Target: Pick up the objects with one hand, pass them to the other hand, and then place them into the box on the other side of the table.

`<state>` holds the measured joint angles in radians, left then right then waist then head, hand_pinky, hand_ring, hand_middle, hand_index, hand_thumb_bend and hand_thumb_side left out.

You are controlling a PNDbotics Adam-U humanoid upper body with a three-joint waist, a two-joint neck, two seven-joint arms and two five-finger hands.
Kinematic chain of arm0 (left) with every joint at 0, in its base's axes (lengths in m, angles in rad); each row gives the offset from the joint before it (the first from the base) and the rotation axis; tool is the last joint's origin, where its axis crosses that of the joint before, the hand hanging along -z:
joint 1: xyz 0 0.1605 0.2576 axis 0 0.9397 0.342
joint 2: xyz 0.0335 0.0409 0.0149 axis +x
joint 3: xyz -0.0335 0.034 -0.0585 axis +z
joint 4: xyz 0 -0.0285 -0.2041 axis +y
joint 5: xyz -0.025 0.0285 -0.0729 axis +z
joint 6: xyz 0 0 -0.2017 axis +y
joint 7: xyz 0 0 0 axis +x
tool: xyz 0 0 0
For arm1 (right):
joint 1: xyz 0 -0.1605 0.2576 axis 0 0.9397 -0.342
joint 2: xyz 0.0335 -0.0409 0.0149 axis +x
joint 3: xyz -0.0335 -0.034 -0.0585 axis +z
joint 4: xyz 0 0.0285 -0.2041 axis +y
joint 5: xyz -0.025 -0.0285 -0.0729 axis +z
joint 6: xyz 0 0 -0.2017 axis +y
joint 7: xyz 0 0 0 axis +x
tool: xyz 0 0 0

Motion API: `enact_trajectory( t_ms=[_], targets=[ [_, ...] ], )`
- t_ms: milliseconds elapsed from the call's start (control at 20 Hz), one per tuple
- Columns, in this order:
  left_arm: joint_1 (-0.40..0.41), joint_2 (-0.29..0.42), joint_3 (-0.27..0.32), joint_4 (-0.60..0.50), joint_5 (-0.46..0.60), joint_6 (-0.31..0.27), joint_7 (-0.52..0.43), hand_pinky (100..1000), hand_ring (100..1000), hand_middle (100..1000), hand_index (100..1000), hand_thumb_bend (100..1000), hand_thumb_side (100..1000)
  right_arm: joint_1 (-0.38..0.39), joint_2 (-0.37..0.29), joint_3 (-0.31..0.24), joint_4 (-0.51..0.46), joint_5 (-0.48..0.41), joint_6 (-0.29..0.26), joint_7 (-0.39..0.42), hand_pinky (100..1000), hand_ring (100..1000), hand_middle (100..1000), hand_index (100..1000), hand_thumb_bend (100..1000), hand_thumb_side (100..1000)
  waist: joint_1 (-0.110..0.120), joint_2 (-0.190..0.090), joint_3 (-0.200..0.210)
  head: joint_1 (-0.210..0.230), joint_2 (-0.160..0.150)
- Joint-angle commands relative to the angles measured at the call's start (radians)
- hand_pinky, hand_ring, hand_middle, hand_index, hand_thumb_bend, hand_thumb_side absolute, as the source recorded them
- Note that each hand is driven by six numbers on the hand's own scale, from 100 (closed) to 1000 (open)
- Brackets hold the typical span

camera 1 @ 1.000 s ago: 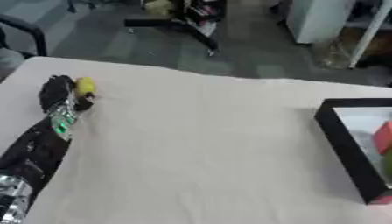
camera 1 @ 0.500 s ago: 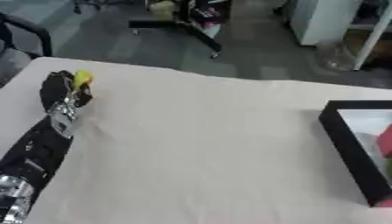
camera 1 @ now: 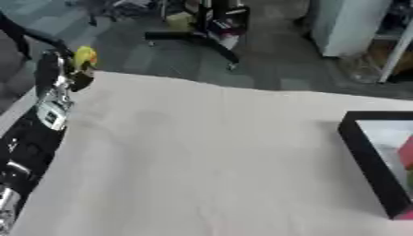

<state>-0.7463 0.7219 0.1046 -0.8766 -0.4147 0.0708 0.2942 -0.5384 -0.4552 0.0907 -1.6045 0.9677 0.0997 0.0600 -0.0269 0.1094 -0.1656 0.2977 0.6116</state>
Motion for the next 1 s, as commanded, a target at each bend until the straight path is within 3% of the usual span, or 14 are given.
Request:
enact_trajectory(
  t_ms=[50, 450, 800, 850, 900, 1000],
  targets=[
    [0.013, 0.050, -0.041, -0.128, 0.080, -0.028, -0.091, 362, 355, 305, 404, 100, 100, -0.012, 0.000, 0.025, -0.074, 0.009, -0.042, -0.033, 795, 811, 847, 1000, 516, 562, 0.005, -0.032, 0.006, -0.037, 0.025],
    [0.074, -0.022, -0.189, -0.334, 0.253, -0.061, -0.312, 361, 354, 304, 403, 100, 100, -0.053, 0.069, 0.145, -0.159, -0.010, -0.157, -0.120, 807, 820, 852, 1000, 517, 513, 0.003, -0.062, 0.026, -0.130, 0.064],
    [0.078, -0.157, -0.283, -0.429, 0.374, -0.064, -0.469, 365, 358, 307, 406, 100, 100, -0.111, 0.148, 0.228, -0.177, 0.000, -0.240, -0.137, 831, 833, 867, 1000, 505, 467, 0.000, -0.063, 0.040, -0.156, 0.072],
    [0.079, -0.174, -0.292, -0.439, 0.392, -0.064, -0.489, 365, 358, 307, 406, 100, 100, -0.116, 0.161, 0.238, -0.179, 0.002, -0.249, -0.138, 834, 834, 867, 1000, 623, 524, -0.001, -0.061, 0.042, -0.158, 0.073],
    [0.078, -0.189, -0.301, -0.448, 0.407, -0.063, -0.507, 367, 358, 308, 406, 100, 100, -0.122, 0.173, 0.248, -0.180, 0.004, -0.259, -0.136, 833, 833, 867, 1000, 496, 455, -0.001, -0.060, 0.043, -0.159, 0.074],
    [0.074, -0.209, -0.314, -0.460, 0.434, -0.057, -0.536, 369, 359, 308, 406, 100, 100, -0.131, 0.192, 0.266, -0.179, 0.007, -0.272, -0.130, 837, 835, 869, 1000, 486, 444, -0.001, -0.058, 0.046, -0.163, 0.076]
  ],
)
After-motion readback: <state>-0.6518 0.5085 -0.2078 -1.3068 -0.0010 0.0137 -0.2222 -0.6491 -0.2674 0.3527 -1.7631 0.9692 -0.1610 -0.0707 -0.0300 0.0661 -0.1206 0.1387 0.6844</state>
